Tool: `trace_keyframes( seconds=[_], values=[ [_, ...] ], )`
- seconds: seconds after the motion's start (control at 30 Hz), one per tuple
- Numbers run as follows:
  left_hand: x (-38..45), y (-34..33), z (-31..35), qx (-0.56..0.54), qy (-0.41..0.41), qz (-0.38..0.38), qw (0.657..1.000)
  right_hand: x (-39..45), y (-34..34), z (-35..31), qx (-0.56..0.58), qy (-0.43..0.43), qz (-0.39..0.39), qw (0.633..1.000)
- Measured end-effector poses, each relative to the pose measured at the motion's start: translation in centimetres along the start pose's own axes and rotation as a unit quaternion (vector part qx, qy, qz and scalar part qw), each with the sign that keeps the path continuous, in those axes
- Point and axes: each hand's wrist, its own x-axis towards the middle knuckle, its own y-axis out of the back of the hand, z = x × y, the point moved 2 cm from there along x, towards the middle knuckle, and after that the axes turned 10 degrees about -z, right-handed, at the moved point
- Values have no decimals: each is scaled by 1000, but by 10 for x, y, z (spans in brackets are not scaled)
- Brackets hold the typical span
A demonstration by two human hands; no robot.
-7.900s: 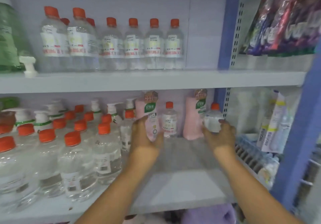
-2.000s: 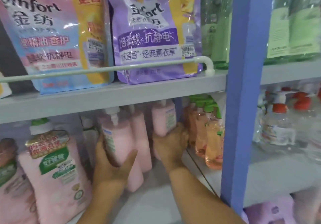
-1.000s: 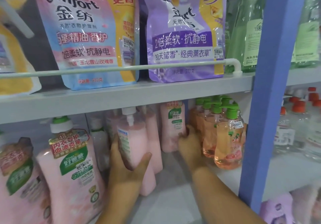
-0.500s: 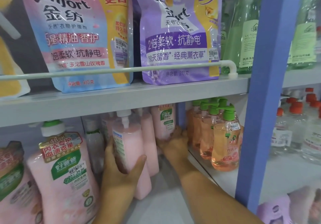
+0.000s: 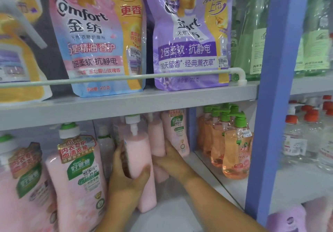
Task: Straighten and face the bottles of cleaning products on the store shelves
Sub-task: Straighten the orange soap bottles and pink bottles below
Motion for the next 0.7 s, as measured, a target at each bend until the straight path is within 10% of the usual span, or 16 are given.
trace_keyframes(
  seconds=[0.43, 0.7],
  values=[
    [-2, -1, 4, 9, 46, -16, 999, -63, 64, 2, -73, 2, 253, 965],
    [1, -3, 7, 24, 68, -45, 996, -59, 72, 0, -43, -29, 229, 972]
  ],
)
